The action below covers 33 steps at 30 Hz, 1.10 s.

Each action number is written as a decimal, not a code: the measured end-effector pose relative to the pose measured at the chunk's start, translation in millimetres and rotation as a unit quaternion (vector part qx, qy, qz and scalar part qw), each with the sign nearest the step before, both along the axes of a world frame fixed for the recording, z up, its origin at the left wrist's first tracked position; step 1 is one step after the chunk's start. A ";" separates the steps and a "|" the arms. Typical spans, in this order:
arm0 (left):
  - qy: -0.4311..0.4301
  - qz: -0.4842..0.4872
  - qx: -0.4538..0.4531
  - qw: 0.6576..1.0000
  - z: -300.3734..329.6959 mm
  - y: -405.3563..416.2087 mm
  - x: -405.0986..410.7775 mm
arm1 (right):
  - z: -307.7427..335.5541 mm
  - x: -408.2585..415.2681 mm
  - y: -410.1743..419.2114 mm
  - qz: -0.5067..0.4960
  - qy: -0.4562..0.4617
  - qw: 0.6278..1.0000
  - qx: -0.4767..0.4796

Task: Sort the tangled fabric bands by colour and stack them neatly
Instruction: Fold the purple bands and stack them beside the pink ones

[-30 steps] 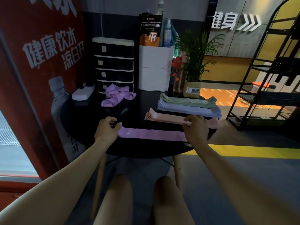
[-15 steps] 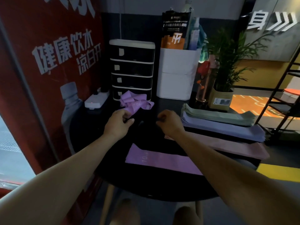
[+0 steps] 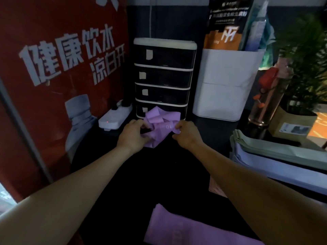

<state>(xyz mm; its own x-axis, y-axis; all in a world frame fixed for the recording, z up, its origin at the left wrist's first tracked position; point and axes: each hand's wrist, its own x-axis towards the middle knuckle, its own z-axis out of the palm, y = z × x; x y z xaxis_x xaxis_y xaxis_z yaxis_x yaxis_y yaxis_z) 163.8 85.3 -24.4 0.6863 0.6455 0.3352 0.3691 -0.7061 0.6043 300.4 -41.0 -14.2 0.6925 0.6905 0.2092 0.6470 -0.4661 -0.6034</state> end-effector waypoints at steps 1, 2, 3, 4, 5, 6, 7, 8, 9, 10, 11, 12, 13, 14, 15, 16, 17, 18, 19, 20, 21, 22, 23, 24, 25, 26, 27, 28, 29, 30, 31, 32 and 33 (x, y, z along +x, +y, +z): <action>0.006 -0.001 -0.001 1.000 -1.7 2.9 3.7 | -1.2 2.4 4.4 0.003 -0.002 1.000 -0.003; 0.009 -0.002 -0.002 1.000 -4.1 5.8 7.4 | -3.4 4.9 9.1 0.006 -0.004 1.000 -0.006; 0.012 -0.003 -0.007 1.000 -6.3 7.5 10.8 | -5.9 6.9 13.2 0.008 -0.001 1.000 -0.008; 0.016 -0.004 -0.013 1.000 -8.4 8.2 13.6 | -8.9 8.9 17.0 0.011 0.003 1.000 -0.009; 0.022 -0.003 -0.021 1.000 -11.0 8.8 16.1 | -11.0 9.9 19.7 0.013 0.007 1.000 -0.011; 0.025 -0.005 -0.029 0.999 -13.3 9.0 18.2 | -13.0 10.9 21.6 0.015 0.010 1.000 -0.014; 0.023 -0.008 -0.040 0.999 -15.1 8.8 19.2 | -14.8 11.3 23.0 0.018 0.017 1.000 -0.013; 0.013 -0.011 -0.049 0.999 -16.4 7.9 19.8 | -16.3 11.8 23.5 0.022 0.029 0.999 -0.011; 0.002 -0.013 -0.059 0.998 -16.9 7.0 19.1 | -16.3 11.2 23.3 0.026 0.039 0.999 -0.012; -0.009 -0.017 -0.069 0.997 -16.8 6.0 17.5 | -15.8 9.7 23.2 0.028 0.048 0.998 -0.012; -0.017 -0.024 -0.080 0.996 -16.8 5.1 15.4 | -16.4 9.4 23.5 0.027 0.056 0.998 -0.012; -0.024 -0.037 -0.091 0.995 -16.0 3.3 12.8 | -17.4 9.2 24.4 0.024 0.064 0.998 -0.014; -0.028 -0.055 -0.104 0.993 -14.3 0.3 10.1 | -16.5 7.5 24.8 0.024 0.069 0.997 -0.011; -0.034 -0.074 -0.117 0.990 -12.8 -3.5 7.2 | -16.0 4.6 24.8 0.024 0.077 0.997 -0.007; -0.041 -0.092 -0.131 0.986 -11.4 -6.8 4.9 | -15.8 2.2 24.8 0.025 0.085 0.996 -0.003; -0.047 -0.108 -0.145 0.982 -10.2 -10.2 3.0 | -14.9 -1.9 23.5 0.023 0.098 0.995 0.008; -0.051 -0.121 -0.157 0.979 -9.3 -13.5 0.5 | -14.5 -4.9 22.7 0.021 0.110 0.994 0.014; -0.052 -0.133 -0.164 0.976 -8.3 -16.8 -2.3 | -14.3 -8.9 21.3 0.020 0.127 0.992 0.020; -0.051 -0.145 -0.170 0.973 -7.6 -20.0 -5.5 | -13.2 -13.1 18.8 0.020 0.142 0.989 0.023; -0.046 -0.159 -0.178 0.970 -7.1 -23.0 -9.0 | -11.8 -18.2 16.3 0.024 0.159 0.987 0.023; -0.040 -0.171 -0.184 0.967 -6.3 -25.9 -13.2 | -12.6 -20.6 15.1 0.032 0.171 0.984 0.022; -0.034 -0.180 -0.187 0.965 -4.6 -28.0 -18.0 | -11.0 -24.5 13.0 0.036 0.176 0.983 0.026; -0.032 -0.185 -0.191 0.963 -2.5 -29.0 -22.6 | -8.1 -27.8 10.2 0.042 0.176 0.983 0.041; -0.032 -0.188 -0.195 0.962 0.2 -29.1 -26.8 | -4.9 -30.7 7.3 0.043 0.189 0.979 0.061; -0.030 -0.186 -0.201 0.961 3.9 -29.0 -31.1 | -1.5 -31.8 4.4 0.040 0.208 0.974 0.083; -0.029 -0.184 -0.208 0.960 8.6 -29.9 -35.3 | 3.5 -33.3 0.6 0.036 0.218 0.970 0.103; -0.035 -0.179 -0.219 0.959 13.7 -31.2 -39.1 | 9.1 -34.0 -2.2 0.033 0.229 0.965 0.126; -0.047 -0.174 -0.232 0.956 18.9 -32.8 -42.1 | 16.2 -35.6 -5.4 0.034 0.237 0.960 0.143; -0.069 -0.166 -0.247 0.952 24.5 -34.9 -44.1 | 24.4 -37.9 -8.9 0.042 0.244 0.955 0.163; -0.089 -0.152 -0.261 0.949 30.1 -37.4 -45.5 | 32.5 -40.2 -11.7 0.055 0.244 0.952 0.178; -0.102 -0.138 -0.275 0.946 36.5 -39.8 -46.1 | 41.1 -43.4 -15.0 0.070 0.241 0.949 0.190; -0.109 -0.127 -0.289 0.942 42.8 -41.9 -46.1 | 49.6 -47.2 -18.7 0.086 0.234 0.949 0.196; -0.114 -0.120 -0.308 0.937 49.0 -44.2 -45.5 | 58.1 -52.0 -22.5 0.103 0.223 0.949 0.199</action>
<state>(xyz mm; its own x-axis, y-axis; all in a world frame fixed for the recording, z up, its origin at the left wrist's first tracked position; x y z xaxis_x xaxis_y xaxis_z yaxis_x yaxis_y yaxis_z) 118.3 41.1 24.6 0.7918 0.6016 0.1059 0.0561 -0.2443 0.9681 248.4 -63.6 44.0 0.6326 0.7484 0.1992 0.3390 -0.0364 -0.9401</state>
